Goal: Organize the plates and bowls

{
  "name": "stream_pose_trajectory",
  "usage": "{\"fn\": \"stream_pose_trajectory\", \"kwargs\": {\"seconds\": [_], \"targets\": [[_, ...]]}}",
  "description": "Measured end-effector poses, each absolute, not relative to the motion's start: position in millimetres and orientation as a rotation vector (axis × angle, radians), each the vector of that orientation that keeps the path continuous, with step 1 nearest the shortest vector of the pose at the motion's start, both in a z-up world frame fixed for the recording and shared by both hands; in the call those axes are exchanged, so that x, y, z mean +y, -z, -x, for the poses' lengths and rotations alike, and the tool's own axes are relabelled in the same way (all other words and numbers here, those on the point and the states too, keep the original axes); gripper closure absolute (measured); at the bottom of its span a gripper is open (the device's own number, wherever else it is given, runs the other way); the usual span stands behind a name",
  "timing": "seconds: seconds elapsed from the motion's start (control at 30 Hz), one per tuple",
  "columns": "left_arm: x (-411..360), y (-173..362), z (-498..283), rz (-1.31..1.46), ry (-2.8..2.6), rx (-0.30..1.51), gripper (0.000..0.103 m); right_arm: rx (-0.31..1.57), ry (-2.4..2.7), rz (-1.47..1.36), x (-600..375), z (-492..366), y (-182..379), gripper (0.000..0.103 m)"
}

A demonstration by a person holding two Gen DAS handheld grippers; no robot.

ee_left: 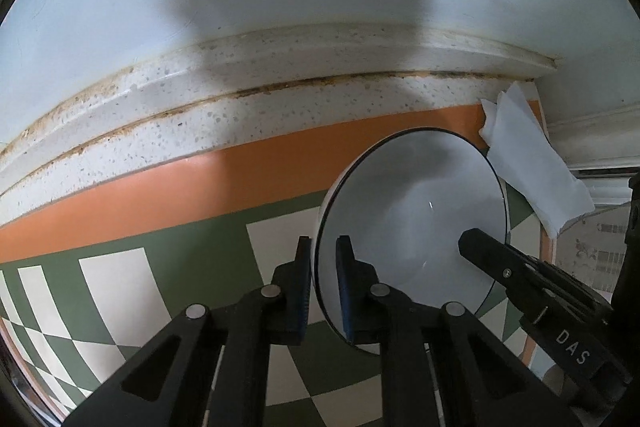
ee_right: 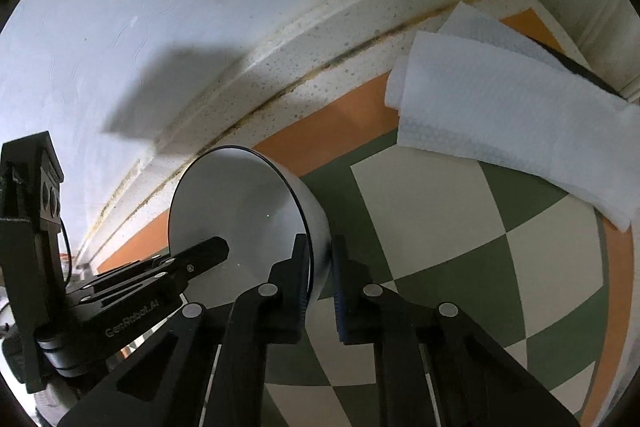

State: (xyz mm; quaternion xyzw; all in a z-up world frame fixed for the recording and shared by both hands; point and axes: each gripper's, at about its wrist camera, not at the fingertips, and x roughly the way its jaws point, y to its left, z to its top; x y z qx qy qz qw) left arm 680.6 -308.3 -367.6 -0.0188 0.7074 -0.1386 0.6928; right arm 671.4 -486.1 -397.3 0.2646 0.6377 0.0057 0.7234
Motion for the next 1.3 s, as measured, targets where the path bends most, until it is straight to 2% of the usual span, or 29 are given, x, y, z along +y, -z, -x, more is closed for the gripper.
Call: {"fn": "stream_pose_trajectory", "kwargs": {"seconds": [0.43,0.83,1.03,1.3], "targets": [[-306,299,-630,0.012,0.358,1.484,0.093,1.345,-0.049,-0.549,-467,-622,340,0.091],[-282,231,-539,0.0,0.409,1.42,0.093,1.281,-0.069,-0.536,-466,-515,268,0.091],[-283,226,-494,-0.016,0.429,1.427,0.093,1.269,-0.057,-0.528,-463,-457,251,0.091],[-293,241,-441,-0.065,0.478,1.479,0.093,1.303,-0.03,-0.573,-470,-390,259,0.091]]}}
